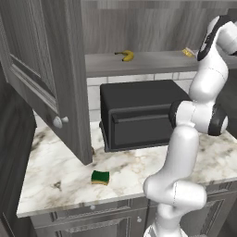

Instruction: Pick the sponge and dish brush from the cabinet and place them on the counter.

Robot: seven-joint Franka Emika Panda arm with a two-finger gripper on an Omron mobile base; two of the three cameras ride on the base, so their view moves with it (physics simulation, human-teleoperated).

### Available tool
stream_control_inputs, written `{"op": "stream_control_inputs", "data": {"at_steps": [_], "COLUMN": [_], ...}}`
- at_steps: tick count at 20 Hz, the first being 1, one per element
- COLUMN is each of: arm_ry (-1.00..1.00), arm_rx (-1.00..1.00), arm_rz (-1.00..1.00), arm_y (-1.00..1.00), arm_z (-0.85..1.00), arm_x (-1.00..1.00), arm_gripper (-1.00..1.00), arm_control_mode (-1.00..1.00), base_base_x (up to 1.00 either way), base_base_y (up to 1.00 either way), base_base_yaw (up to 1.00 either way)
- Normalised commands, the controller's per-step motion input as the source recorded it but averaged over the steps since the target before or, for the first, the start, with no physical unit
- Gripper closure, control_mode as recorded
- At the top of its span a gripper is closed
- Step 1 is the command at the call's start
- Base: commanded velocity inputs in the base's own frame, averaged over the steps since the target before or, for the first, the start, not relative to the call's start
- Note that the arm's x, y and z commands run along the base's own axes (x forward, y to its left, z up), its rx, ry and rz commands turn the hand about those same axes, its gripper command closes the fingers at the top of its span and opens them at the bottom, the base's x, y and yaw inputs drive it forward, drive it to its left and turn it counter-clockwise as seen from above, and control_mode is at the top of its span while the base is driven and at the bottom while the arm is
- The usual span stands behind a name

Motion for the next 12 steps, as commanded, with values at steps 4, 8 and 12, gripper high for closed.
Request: {"op": "stream_control_inputs", "data": {"at_steps": [4, 8, 12], "arm_ry": [-0.16, -0.15, -0.09], "arm_rx": [-0.03, -0.08, -0.11], "arm_rz": [0.0, 0.0, -0.01], "arm_y": [0.27, 0.52, 0.55], "arm_z": [-0.05, 0.0, 0.0], "arm_x": [-0.73, -0.79, -0.75], "arm_gripper": [1.0, 1.0, 1.0], "arm_control_mode": [-1.0, -1.0, -1.0], "base_base_x": [0.0, 0.0, 0.0], "base_base_y": [0.0, 0.0, 0.0], "base_base_yaw": [0.0, 0.0, 0.0]}}
